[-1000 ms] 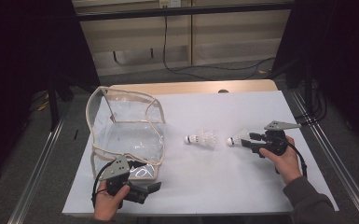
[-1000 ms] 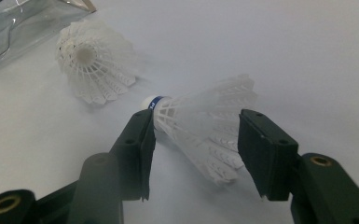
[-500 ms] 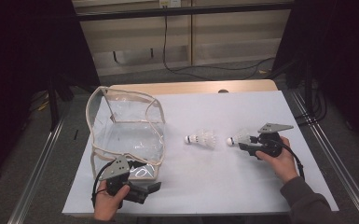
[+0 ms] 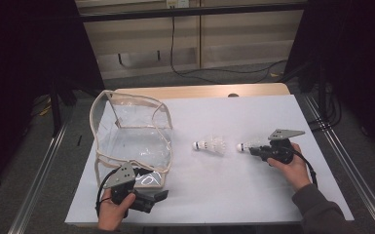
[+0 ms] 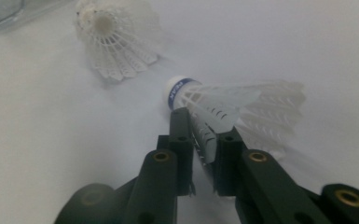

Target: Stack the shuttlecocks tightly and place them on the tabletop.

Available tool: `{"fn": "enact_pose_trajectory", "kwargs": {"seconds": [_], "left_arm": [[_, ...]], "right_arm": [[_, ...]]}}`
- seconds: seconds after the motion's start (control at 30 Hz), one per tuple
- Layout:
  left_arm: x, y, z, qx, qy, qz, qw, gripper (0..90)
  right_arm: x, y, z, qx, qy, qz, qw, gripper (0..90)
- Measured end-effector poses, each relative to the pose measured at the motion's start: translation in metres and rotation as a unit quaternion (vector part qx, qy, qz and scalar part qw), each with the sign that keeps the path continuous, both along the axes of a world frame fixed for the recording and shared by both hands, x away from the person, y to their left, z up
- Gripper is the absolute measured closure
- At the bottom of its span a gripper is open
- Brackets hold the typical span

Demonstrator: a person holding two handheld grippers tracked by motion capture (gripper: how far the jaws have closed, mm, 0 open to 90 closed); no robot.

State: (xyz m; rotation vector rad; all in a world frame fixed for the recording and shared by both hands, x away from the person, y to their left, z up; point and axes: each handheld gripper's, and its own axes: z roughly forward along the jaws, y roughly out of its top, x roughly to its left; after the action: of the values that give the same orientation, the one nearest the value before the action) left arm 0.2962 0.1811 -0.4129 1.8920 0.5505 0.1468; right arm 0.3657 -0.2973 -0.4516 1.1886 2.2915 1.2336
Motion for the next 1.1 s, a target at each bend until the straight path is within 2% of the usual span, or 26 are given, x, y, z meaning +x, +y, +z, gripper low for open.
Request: {"fn": "enact_pose_trajectory", "kwargs": {"seconds": [0.23,0.6,0.8,1.1], "left_arm": [[0.000,0.000,0.000,0.000,0.000,0.000,1.0000,3.9],[0.000,0.000,0.000,0.000,-0.001,0.000,1.0000,3.9],[0.000,0.000,0.000,0.000,0.000,0.000,1.0000,3.9],[0.000,0.000,0.000,0.000,0.000,-0.001,1.0000,3.9]], "right_arm": [[-0.001,0.000,0.003,0.008,0.000,0.009,0.9999,88.1],[0.000,0.003,0.009,0.023,-0.002,0.017,0.9996,88.4],[0.002,0.009,0.015,0.023,-0.007,0.025,0.9994,88.4],[0.004,0.015,0.015,0.027,-0.008,0.028,0.9992,88.5]]}}
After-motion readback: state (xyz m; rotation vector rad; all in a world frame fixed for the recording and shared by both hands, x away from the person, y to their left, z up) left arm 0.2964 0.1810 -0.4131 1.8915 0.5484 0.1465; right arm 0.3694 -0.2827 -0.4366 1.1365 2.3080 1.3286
